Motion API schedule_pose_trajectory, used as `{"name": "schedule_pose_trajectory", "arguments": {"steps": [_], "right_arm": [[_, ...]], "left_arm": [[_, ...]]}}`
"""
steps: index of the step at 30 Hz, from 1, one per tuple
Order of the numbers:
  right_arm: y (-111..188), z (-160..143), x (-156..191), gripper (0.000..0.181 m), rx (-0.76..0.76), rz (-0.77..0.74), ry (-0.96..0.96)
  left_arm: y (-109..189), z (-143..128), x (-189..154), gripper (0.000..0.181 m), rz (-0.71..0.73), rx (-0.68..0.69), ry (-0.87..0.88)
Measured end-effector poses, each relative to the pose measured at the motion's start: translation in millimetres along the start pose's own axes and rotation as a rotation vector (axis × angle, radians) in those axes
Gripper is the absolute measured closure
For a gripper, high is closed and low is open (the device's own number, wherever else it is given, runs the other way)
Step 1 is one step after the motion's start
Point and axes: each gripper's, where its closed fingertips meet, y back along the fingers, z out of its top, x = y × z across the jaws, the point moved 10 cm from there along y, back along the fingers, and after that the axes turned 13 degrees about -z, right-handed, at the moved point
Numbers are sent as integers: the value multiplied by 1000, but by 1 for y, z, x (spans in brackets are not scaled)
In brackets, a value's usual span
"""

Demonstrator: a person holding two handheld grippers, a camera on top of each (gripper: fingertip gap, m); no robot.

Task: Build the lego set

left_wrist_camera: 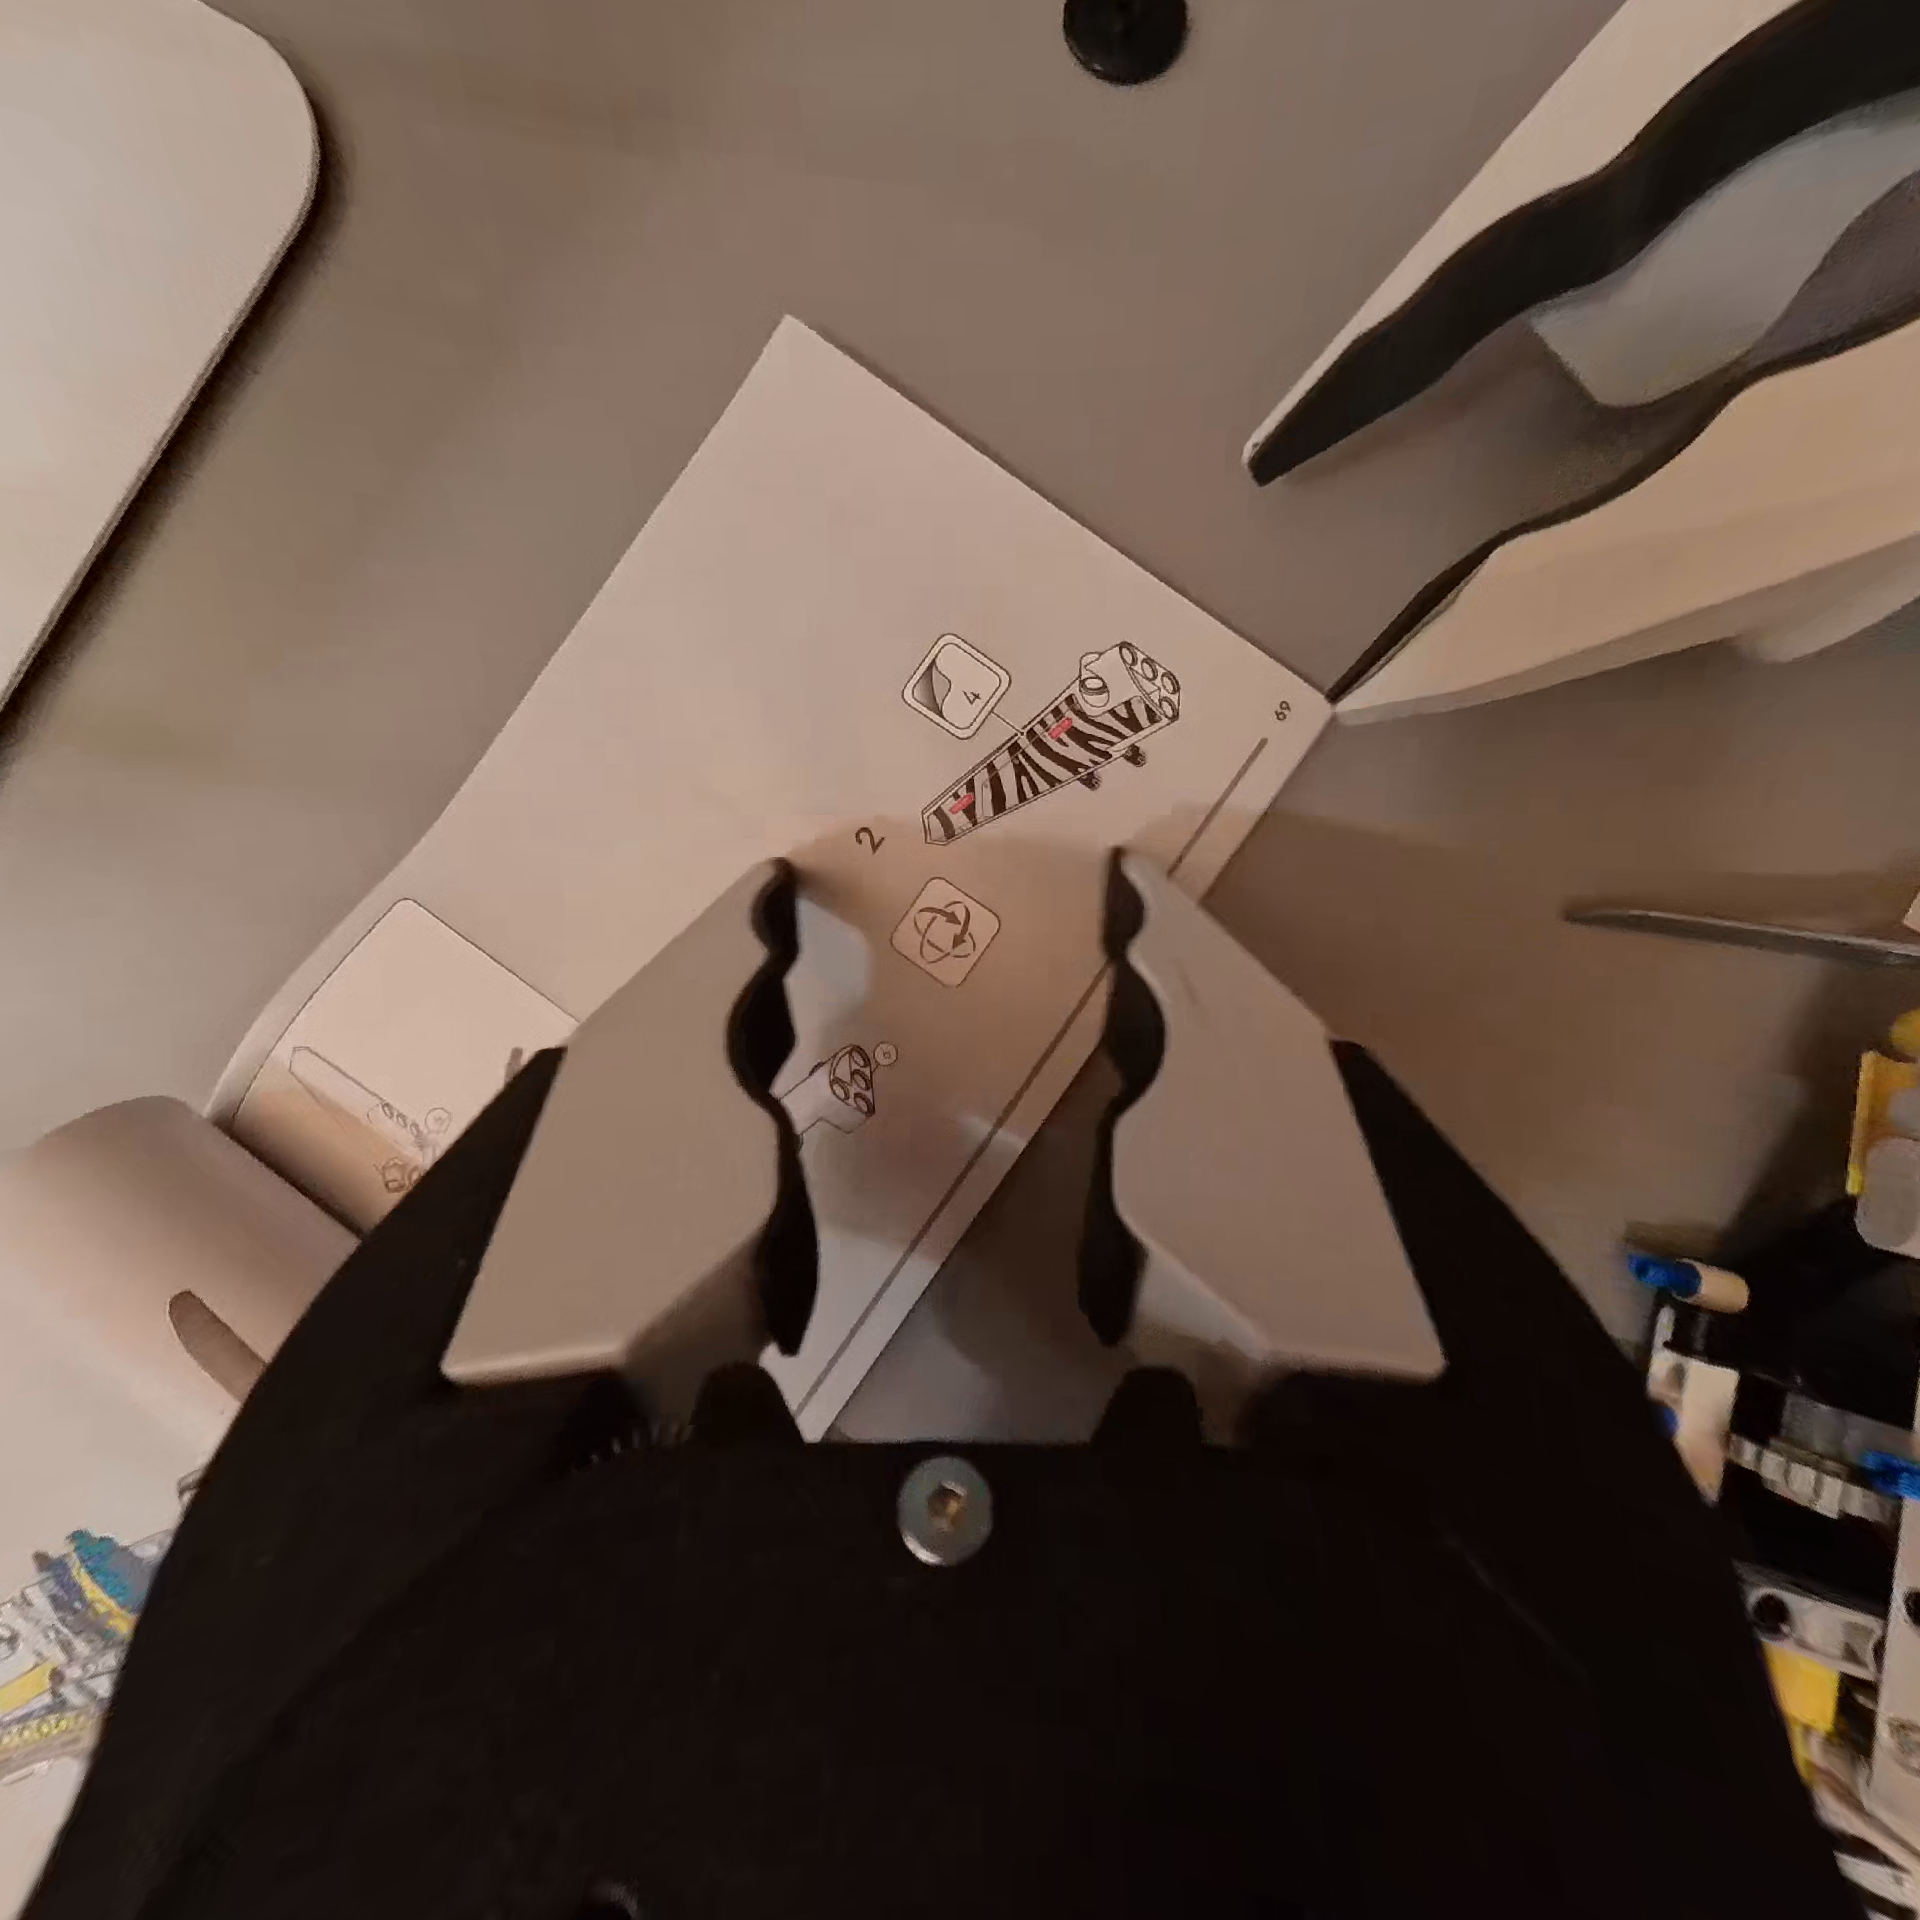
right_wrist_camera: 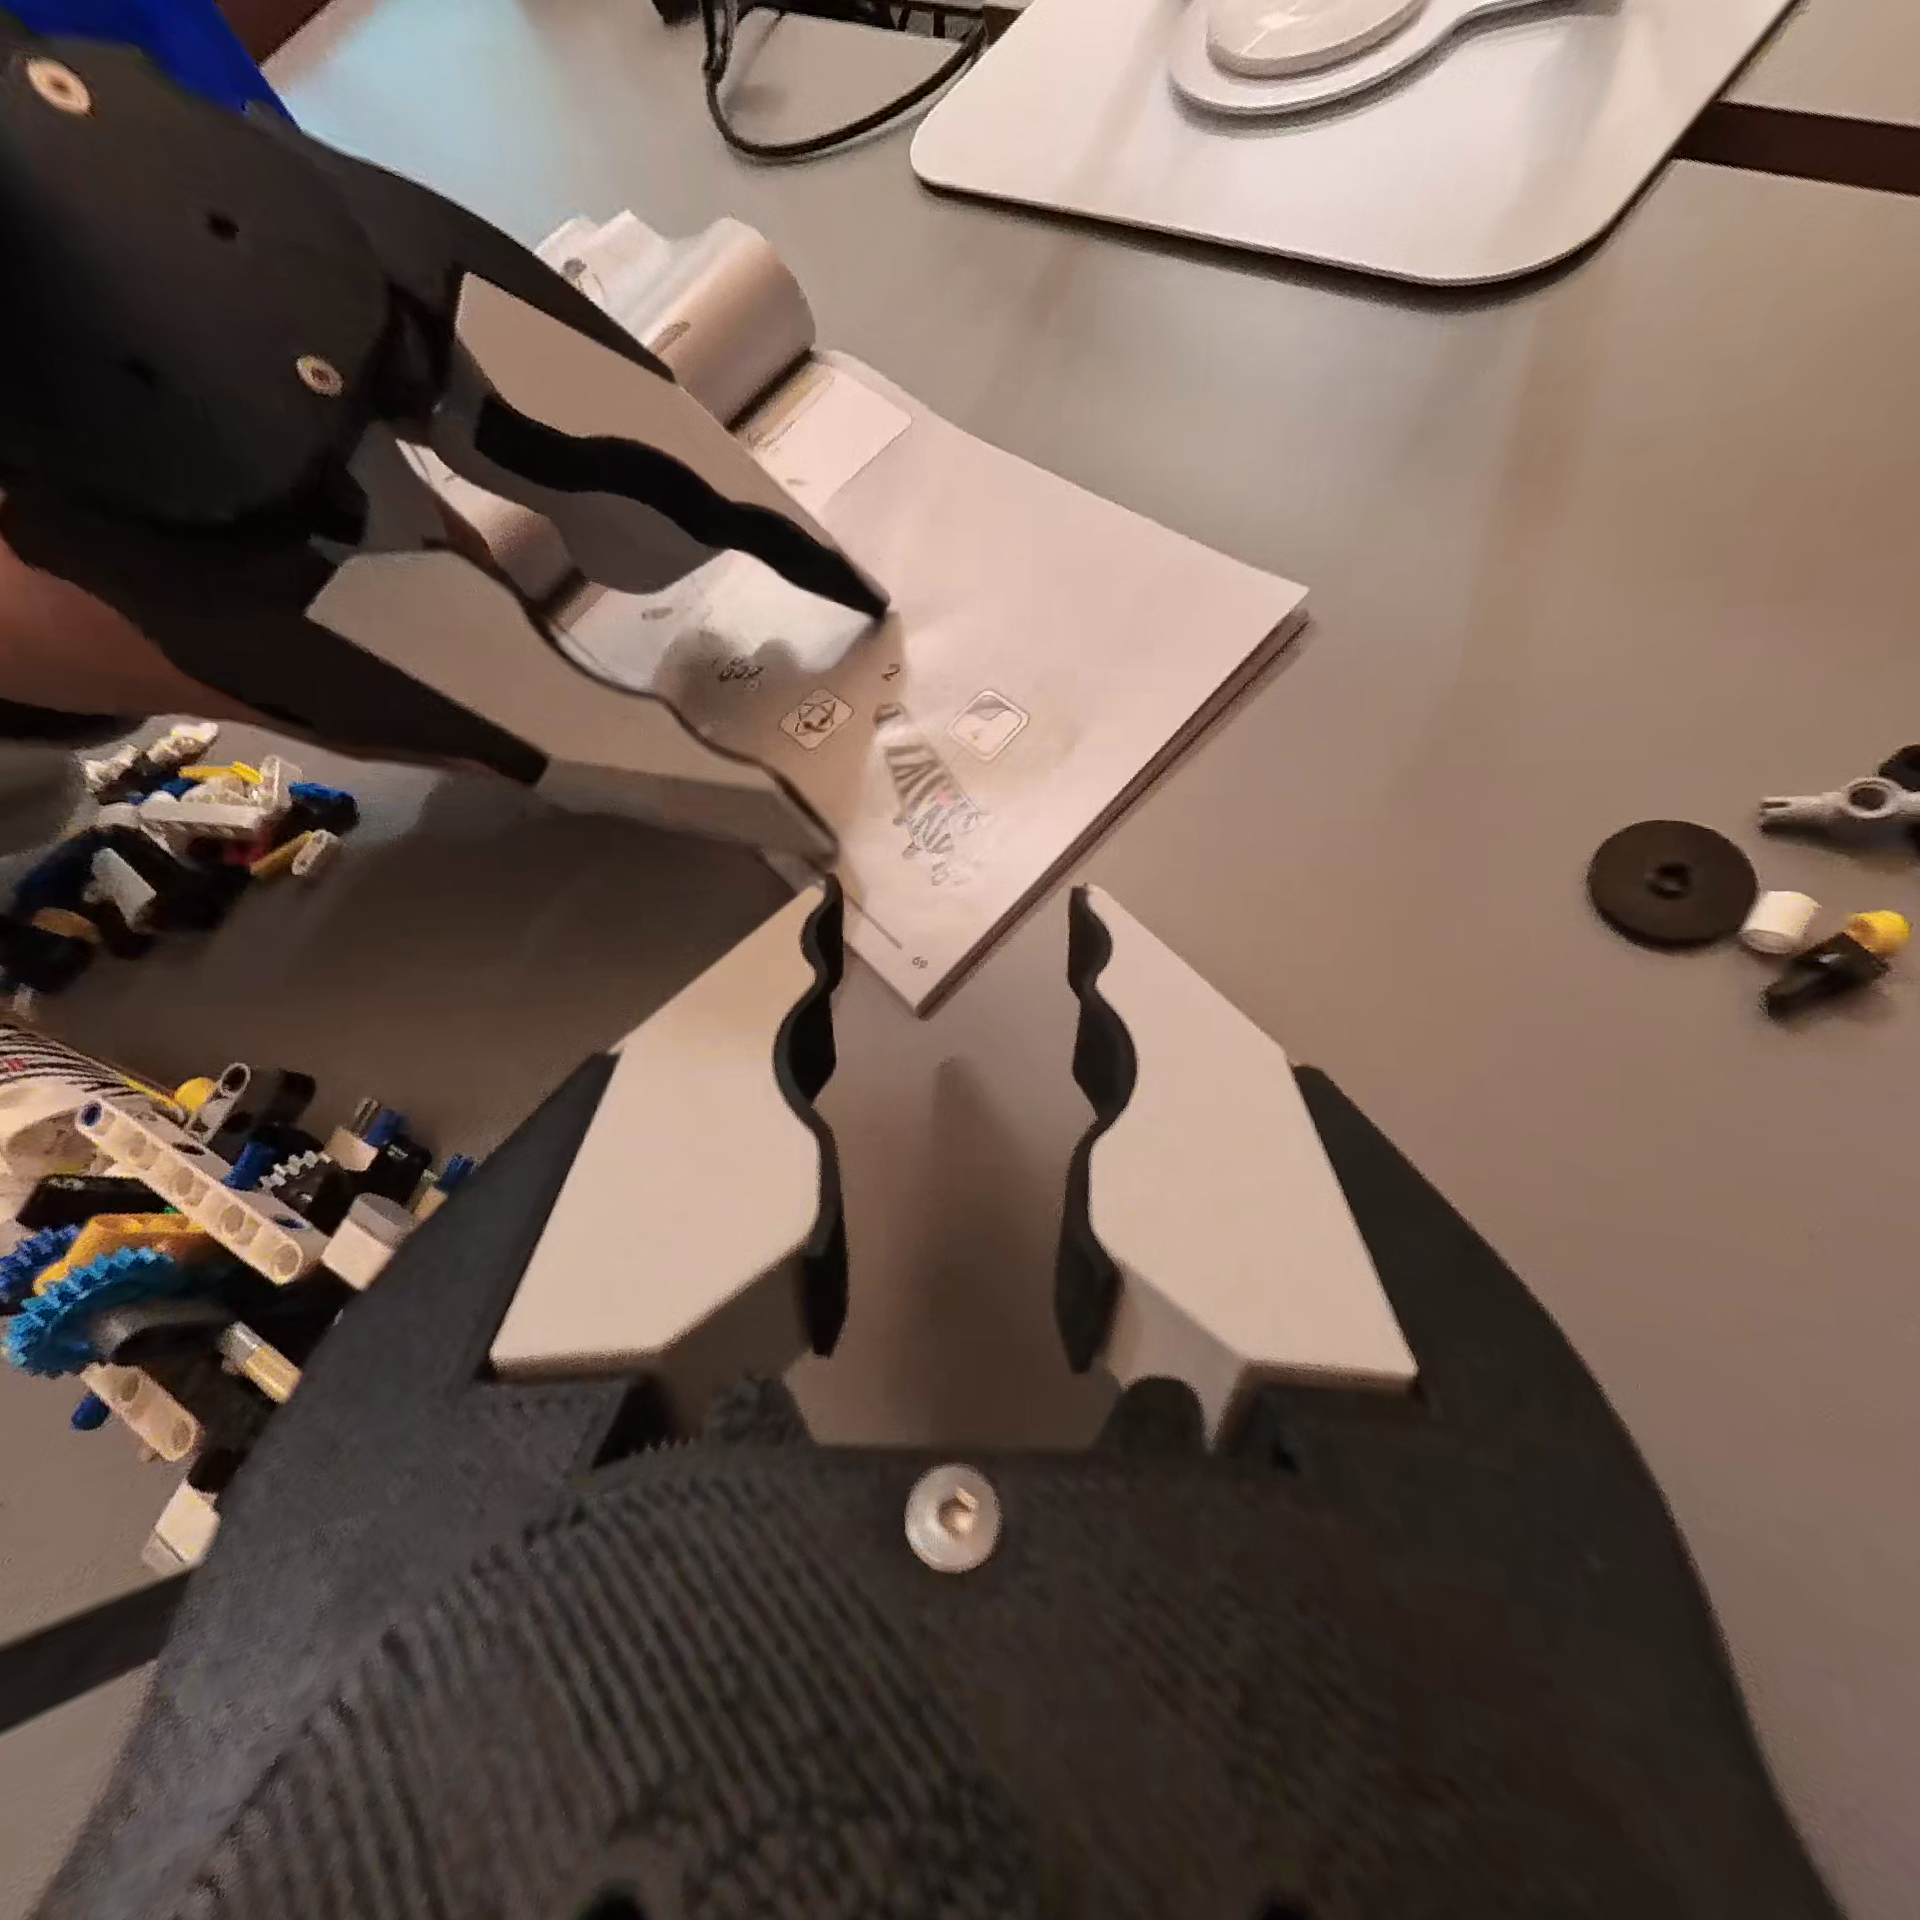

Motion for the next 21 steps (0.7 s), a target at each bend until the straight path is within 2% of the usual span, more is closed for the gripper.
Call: {"name": "schedule_pose_trajectory", "arguments": {"steps": [3,6,11,14,17,19,21], "right_arm": [[-1,0,3,139,11,-21,39],[-1,0,2,139,12,-43,53],[0,-1,-6,140,4,-62,32],[2,-1,-9,140,-10,-69,22],[4,1,-9,140,-25,-77,24],[5,2,-9,140,-33,-84,32],[5,1,-10,141,-40,-101,45]], "left_arm": [[1,-3,2,142,9,-36,-4],[2,-6,8,175,46,-57,-19],[4,-5,11,180,32,-62,2],[14,-4,6,180,12,-131,5],[24,4,0,181,-9,-261,26],[20,12,-1,154,52,-257,-6],[7,17,-6,130,50,-191,-82]]}}
